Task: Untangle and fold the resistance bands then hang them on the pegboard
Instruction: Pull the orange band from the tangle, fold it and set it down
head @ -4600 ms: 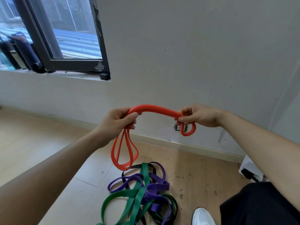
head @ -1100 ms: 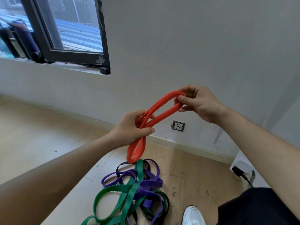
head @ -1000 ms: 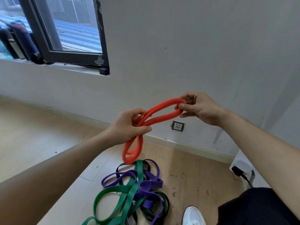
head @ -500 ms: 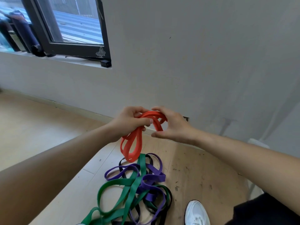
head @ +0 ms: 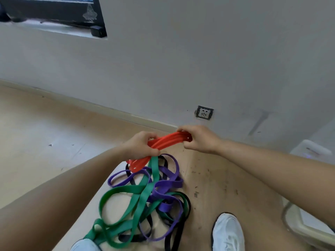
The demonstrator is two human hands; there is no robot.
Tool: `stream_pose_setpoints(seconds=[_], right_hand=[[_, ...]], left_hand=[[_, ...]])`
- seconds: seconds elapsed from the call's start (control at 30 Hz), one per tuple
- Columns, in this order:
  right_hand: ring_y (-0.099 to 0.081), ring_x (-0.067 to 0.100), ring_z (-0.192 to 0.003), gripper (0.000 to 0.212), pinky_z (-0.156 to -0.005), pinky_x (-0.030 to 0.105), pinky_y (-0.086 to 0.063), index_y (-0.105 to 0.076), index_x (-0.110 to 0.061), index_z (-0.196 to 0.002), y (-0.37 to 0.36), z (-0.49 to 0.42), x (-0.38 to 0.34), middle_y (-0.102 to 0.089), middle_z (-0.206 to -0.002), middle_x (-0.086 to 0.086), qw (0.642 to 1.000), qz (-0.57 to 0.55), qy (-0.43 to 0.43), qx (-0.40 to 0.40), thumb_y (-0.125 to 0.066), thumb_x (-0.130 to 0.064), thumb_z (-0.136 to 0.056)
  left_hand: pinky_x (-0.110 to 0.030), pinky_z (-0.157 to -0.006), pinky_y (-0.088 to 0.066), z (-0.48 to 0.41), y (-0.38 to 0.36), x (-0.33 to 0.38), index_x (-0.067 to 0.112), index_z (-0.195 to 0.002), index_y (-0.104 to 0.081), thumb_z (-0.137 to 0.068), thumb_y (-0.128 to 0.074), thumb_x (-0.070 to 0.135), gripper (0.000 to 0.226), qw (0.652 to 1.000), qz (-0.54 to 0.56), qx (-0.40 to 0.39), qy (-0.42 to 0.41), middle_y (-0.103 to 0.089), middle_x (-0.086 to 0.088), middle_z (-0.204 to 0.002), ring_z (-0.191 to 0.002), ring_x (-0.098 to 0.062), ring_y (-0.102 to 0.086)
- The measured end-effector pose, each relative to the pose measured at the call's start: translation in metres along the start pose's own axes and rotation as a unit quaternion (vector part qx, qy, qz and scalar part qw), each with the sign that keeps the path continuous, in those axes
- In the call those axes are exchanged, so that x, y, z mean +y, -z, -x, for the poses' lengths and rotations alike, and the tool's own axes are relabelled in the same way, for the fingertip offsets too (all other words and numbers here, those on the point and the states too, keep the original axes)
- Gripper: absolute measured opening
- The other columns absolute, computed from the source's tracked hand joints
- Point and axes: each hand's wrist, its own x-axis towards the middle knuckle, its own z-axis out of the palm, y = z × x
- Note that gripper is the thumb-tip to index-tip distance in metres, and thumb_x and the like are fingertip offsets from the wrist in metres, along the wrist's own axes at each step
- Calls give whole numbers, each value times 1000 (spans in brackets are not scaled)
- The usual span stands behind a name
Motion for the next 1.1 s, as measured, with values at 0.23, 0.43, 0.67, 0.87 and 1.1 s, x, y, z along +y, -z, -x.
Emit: stream_pose_setpoints(seconds=[0.23,0.43,0.67,0.87,1.1], right_hand=[[-63,15,-90,45,-83,36,-54,-65,-23,-127,-74,-22,79,-70,-104,-5,992,-73,-103,-8,-71,-19,-83],[-68,16,-97,48,-90,32,-53,-68,-22,-129,-126,-39,161,-75,-113,-1,983,-91,-156,38,-73,-15,-82],[-70,17,-92,45,-89,32,-55,-73,-23,-120,-178,-46,235,-77,-105,0,979,-93,-177,39,-76,-15,-77],[-64,26,-101,54,-93,39,-51,-71,-22,-123,-208,-46,267,-71,-109,3,982,-34,-182,45,-62,-38,-73],[-38,24,-126,66,-98,41,-31,-51,-40,-143,-205,-39,270,-52,-134,-4,963,98,-251,11,-63,-66,-83]], left_hand=[[-37,-85,-61,-82,-32,-60,27,-120,-67,-82,-77,29,40,999,-26,-5,-26,-72,6,-96,-87,-11,-70],[-38,-84,-59,-190,-65,-101,29,-119,-67,-75,-76,35,45,996,-68,-14,-56,-71,9,-95,-86,-9,-67],[-36,-84,-54,-279,-106,-145,28,-117,-67,-79,-79,35,40,989,-129,-38,-62,-69,9,-95,-90,-14,-65],[-34,-91,-46,-309,-132,-167,27,-127,-66,-76,-80,53,59,974,-209,-9,-85,-62,0,-112,-107,-20,-56],[-46,-110,-35,-301,-122,-166,32,-152,-41,-82,-63,69,83,949,-299,84,-57,-50,-1,-147,-135,-28,-42]])
